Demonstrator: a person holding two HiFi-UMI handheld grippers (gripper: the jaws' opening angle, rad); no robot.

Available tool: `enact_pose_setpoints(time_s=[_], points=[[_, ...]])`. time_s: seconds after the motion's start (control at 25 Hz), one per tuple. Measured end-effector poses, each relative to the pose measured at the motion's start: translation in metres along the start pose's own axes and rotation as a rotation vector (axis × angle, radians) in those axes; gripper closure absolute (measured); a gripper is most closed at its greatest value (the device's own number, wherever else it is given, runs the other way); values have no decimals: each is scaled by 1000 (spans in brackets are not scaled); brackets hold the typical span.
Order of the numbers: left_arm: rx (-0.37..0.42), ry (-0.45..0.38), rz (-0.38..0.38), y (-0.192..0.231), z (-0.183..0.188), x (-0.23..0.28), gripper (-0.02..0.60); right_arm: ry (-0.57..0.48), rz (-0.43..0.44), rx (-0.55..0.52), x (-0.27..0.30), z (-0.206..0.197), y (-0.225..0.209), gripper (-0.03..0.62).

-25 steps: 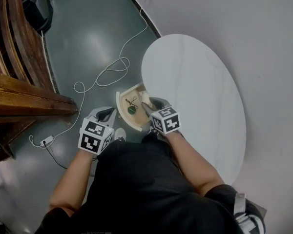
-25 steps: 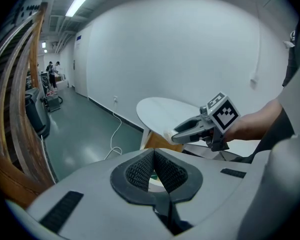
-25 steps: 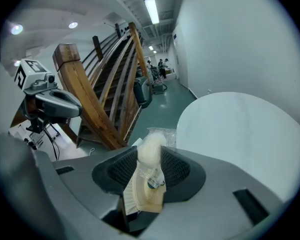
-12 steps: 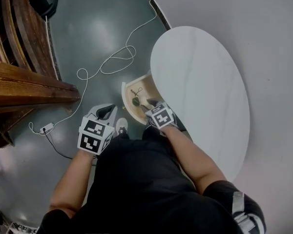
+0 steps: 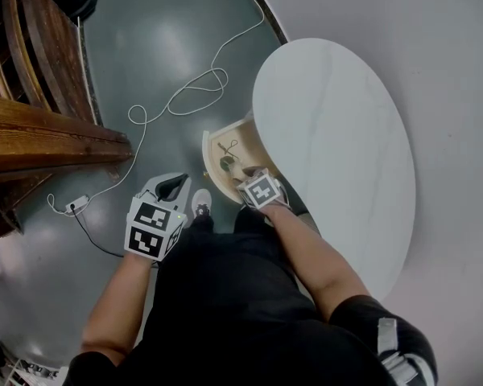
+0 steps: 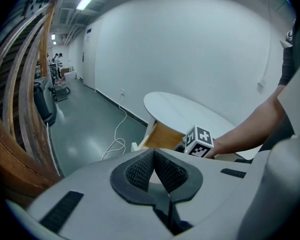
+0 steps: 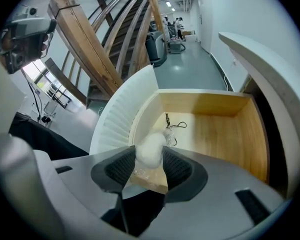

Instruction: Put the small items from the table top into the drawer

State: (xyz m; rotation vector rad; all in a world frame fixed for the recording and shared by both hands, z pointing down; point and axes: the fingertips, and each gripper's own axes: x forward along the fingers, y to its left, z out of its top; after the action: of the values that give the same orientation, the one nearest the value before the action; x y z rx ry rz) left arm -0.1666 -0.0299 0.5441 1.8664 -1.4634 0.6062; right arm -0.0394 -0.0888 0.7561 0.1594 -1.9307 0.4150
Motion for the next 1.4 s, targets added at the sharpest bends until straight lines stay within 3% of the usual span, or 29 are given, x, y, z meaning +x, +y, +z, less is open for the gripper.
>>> enact_pose_setpoints(time_s=[0.2,0.88,1.2,1.4], points=[[5,-2,-7,-1,3,1,566,-1,61,26,3,1,7,414],[74,-37,-39,-13,23,0,566,-107,25,43,-29,13,15,410],[108,-54,-63,-25,31,0,566,-254,-16,97,-77,39,13,427],[137,-78,-79,-32,42,1,566,-392,-55,147,-123,58,12,491]])
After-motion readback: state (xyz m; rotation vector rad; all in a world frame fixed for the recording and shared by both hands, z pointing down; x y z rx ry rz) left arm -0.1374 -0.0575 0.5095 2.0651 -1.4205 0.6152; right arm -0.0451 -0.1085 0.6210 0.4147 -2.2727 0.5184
